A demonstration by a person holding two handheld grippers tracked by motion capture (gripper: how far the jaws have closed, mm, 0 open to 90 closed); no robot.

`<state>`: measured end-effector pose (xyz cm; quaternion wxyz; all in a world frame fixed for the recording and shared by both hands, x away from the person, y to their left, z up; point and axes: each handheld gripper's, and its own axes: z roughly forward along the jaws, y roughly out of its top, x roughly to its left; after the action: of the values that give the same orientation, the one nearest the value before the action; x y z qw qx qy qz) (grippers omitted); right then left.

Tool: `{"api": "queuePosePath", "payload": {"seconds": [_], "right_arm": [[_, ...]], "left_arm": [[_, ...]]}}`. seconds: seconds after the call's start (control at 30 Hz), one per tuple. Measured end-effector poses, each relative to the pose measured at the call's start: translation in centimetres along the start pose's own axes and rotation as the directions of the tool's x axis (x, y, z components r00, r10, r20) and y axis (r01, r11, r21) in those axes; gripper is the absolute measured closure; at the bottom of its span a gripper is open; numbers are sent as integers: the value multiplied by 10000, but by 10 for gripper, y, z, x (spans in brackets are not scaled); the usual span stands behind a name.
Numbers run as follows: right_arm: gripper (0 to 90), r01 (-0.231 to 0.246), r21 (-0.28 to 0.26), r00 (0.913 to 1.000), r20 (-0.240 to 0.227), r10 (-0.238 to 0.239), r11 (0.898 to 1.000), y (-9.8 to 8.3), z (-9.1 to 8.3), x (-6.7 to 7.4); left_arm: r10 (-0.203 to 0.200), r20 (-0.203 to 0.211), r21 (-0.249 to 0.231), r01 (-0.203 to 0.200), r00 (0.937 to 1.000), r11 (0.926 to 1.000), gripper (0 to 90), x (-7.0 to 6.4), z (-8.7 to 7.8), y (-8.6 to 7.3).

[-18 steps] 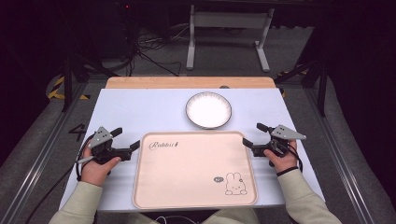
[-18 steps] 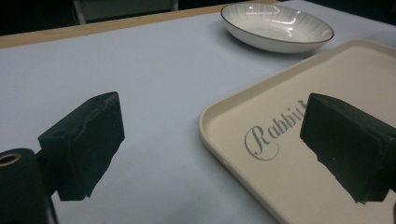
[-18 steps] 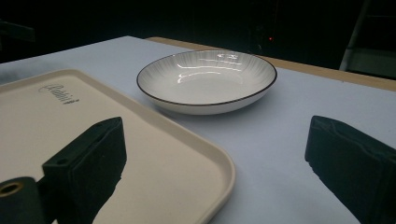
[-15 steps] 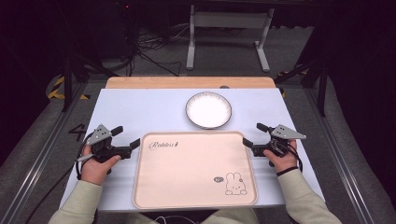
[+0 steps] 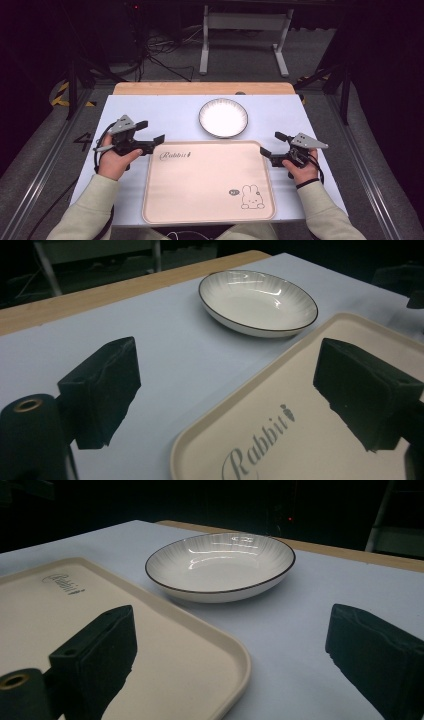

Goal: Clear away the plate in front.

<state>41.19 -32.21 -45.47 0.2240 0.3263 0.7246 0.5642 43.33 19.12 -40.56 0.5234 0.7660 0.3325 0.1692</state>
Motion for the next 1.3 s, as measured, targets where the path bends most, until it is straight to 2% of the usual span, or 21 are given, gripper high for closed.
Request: {"api": "queuePosePath", "payload": {"seconds": [0.03, 0.1, 0.23, 0.57, 0.6, 0.7, 0.8, 0.9, 0.93, 1.0, 1.17, 1.23, 1.3], "right_arm": [[65, -13, -25, 10000, -8, 13, 10000, 0, 0, 0], [64, -82, -53, 10000, -10, 82, 10000, 0, -1, 0], [64, -104, -119, 9999, -38, 103, 9999, 0, -1, -1], [64, 54, -218, 10000, 68, -53, 9997, -1, -2, 1], [64, 33, -313, 10000, 45, -32, 9995, -1, -3, 1], [64, -27, -393, 10000, -1, 27, 9992, -2, -4, 0], [64, -40, -395, 10000, -17, 40, 9992, -2, -4, 0], [65, -30, -398, 10000, -21, 30, 9992, -2, -4, 0], [65, -43, -391, 10000, -31, 42, 9992, -2, -4, 0], [65, -64, -404, 10000, -27, 63, 9992, -2, -4, 0], [68, -83, -351, 10000, -41, 81, 9993, -2, -3, 0], [69, -91, -332, 10000, -41, 90, 9994, -2, -3, 0], [69, -95, -329, 9999, -38, 94, 9994, -2, -3, 0]], "left_arm": [[129, 36, 129, -129, 9999, 9998, 107, 0, 6, 3], [115, 207, 226, -120, 9997, 9997, 107, -2, 16, 7], [232, 315, 181, -238, 9992, 9996, 110, -5, 30, 15], [-311, 369, 213, 303, 9988, 9993, 116, -5, 55, 27], [-351, 147, 155, 349, 9993, 9993, 115, -5, 60, 29], [-594, -33, 81, 594, 9982, 9982, 118, -6, 67, 32], [-662, -83, 109, 663, 9978, 9977, 123, -6, 73, 35], [-752, -15, 101, 752, 9972, 9971, 124, -6, 79, 39], [-1017, 204, 31, 1017, 9946, 9948, 126, -6, 82, 42], [-1002, 244, -3, 1002, 9947, 9950, 125, -7, 84, 43], [-1012, 125, 111, 1011, 9948, 9948, 127, -5, 92, 44], [-1165, 162, 231, 1161, 9931, 9930, 129, -3, 96, 44], [-1303, 120, 630, 1293, 9914, 9896, 134, 0, 101, 46]]}}
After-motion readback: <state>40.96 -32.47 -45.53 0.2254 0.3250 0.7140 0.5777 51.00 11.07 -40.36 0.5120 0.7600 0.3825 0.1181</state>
